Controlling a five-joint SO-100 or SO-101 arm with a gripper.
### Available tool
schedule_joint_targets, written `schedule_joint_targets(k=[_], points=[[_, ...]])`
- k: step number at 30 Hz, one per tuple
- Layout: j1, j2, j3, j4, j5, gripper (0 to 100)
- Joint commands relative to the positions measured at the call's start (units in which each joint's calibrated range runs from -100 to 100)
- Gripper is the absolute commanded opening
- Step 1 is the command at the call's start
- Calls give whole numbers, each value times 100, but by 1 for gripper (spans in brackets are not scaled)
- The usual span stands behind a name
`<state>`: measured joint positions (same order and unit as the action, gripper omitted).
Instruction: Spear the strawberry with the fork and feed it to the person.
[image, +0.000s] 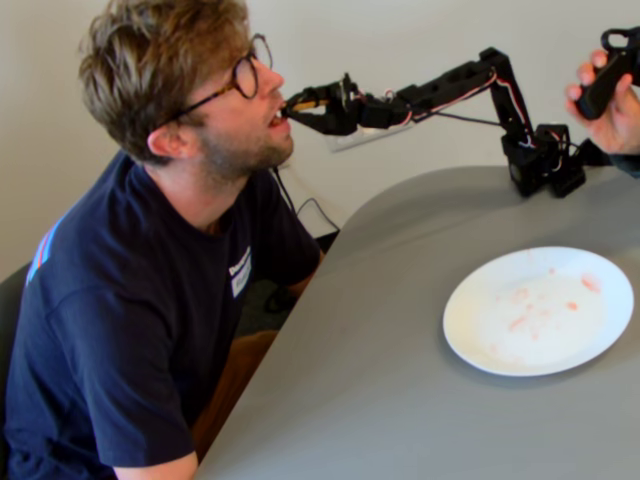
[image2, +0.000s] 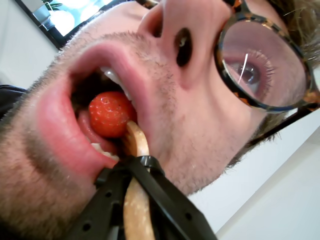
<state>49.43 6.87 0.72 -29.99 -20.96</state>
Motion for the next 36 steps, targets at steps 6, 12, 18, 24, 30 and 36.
schedule_joint_targets(k=[6, 12, 18, 24, 30, 36], points=[[42, -1377, 784, 14, 4, 1], [-33, -3207, 2957, -4, -33, 1], [-123, -5596, 5464, 5, 4, 1], [-555, -10687, 8954, 1049, 9, 1], [-4361, -10619, 8882, 3564, 1598, 1], [-6227, -10594, 9792, 5906, 2515, 1]])
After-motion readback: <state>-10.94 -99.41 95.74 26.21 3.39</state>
